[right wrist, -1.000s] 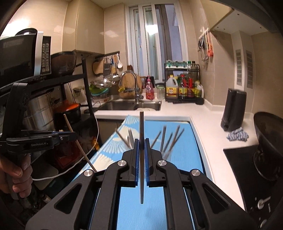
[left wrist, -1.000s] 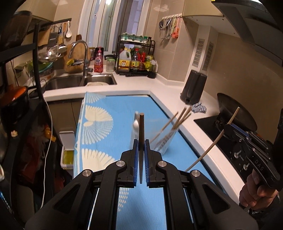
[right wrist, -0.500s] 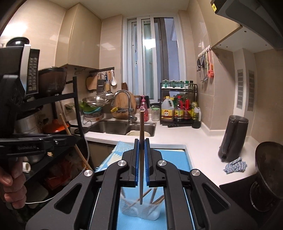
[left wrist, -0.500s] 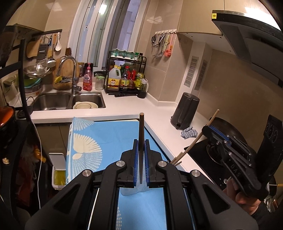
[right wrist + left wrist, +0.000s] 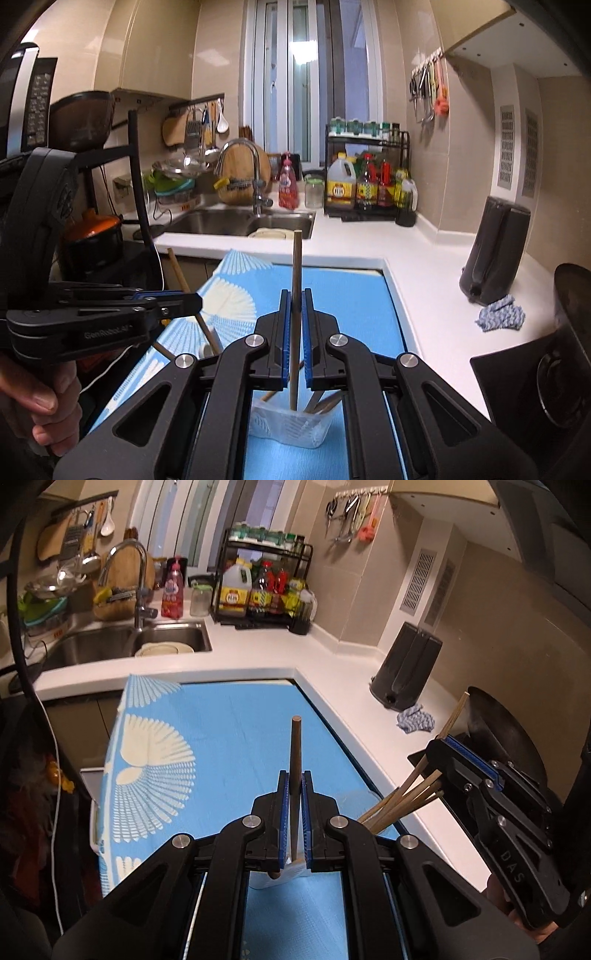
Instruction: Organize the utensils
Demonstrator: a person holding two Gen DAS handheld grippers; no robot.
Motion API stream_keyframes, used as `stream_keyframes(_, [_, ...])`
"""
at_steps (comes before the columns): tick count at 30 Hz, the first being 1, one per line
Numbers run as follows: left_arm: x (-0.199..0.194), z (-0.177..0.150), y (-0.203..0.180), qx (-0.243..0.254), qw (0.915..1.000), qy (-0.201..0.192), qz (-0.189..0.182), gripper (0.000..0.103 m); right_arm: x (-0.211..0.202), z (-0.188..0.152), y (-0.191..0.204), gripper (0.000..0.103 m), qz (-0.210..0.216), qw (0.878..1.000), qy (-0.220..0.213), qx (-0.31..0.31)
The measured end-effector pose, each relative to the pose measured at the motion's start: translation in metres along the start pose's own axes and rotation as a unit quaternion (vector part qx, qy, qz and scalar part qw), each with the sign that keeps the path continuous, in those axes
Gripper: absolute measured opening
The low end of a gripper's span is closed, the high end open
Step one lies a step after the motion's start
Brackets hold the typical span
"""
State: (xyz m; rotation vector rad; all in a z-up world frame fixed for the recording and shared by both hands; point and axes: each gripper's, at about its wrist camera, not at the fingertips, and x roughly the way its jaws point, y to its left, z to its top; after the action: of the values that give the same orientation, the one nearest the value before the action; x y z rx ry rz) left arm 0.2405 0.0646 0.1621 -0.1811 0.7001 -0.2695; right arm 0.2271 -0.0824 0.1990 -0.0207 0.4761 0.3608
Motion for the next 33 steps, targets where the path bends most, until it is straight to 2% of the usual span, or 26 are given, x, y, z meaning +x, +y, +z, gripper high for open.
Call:
stream_keyframes(3, [0.009,-0.006,-0.001,0.005,0.9999,0.011,0.000,0.007,0.008,-0.009,0.002,0.010,0.003,1.000,0.021,-0.006])
stream_keyframes(4, [0.008,-0.007,-0.002,0.005,0.9999,0.012,0.000,0.011,0.008,-0.011,0.002,0.012,0.002,1.000,0.028,-0.007])
stream_keyframes(6, [0.001,-0.007,-0.003,0.005,0.9999,0.006,-0.007,0.027,0.004,-0.014,-0.001,0.029,0.000,1.000,0.029,0.000])
stream_keyframes(7, [-0.005,-0.006,-0.006,0.006,1.0000,0.000,-0.005,0.036,0.000,-0.014,-0.002,0.033,0.000,1.000,0.028,0.004])
stream_keyframes(11, [-0.034,-0.014,-0.013,0.004,0.9995,-0.030,0.002,0.044,-0.021,-0.016,-0.004,0.035,0.003,1.000,0.024,0.005])
stream_keyframes(15, [-0.067,-0.039,-0.025,0.004,0.9968,-0.077,0.022,0.058,-0.054,-0.026,-0.007,0.049,0.006,1.000,0.006,0.010])
stream_keyframes(18, [-0.086,-0.064,-0.031,-0.005,0.9947,-0.097,0.032,0.070,-0.079,-0.040,-0.009,0.052,0.004,1.000,-0.007,0.015])
stream_keyframes(23, [-0.101,-0.115,-0.037,-0.013,0.9898,-0.126,0.065,0.088,-0.110,-0.082,-0.015,0.053,0.005,0.999,-0.013,0.036])
stream_keyframes(25, [-0.099,-0.134,-0.035,-0.015,0.9888,-0.128,0.074,0.089,-0.118,-0.098,-0.015,0.062,0.000,0.999,-0.019,0.038])
stream_keyframes(27, [-0.091,-0.150,-0.036,-0.004,0.9883,-0.121,0.093,0.092,-0.123,-0.113,-0.016,0.078,-0.003,0.999,-0.026,0.038])
stream_keyframes(30, [-0.083,-0.164,-0.032,-0.013,0.9877,-0.115,0.105,0.095,-0.119,-0.131,-0.021,0.092,-0.009,0.999,-0.023,0.042])
stream_keyframes(33, [-0.073,-0.173,-0.031,-0.017,0.9865,-0.109,0.121,0.095,-0.113,-0.146,-0.027,0.097,-0.030,0.998,-0.030,0.043])
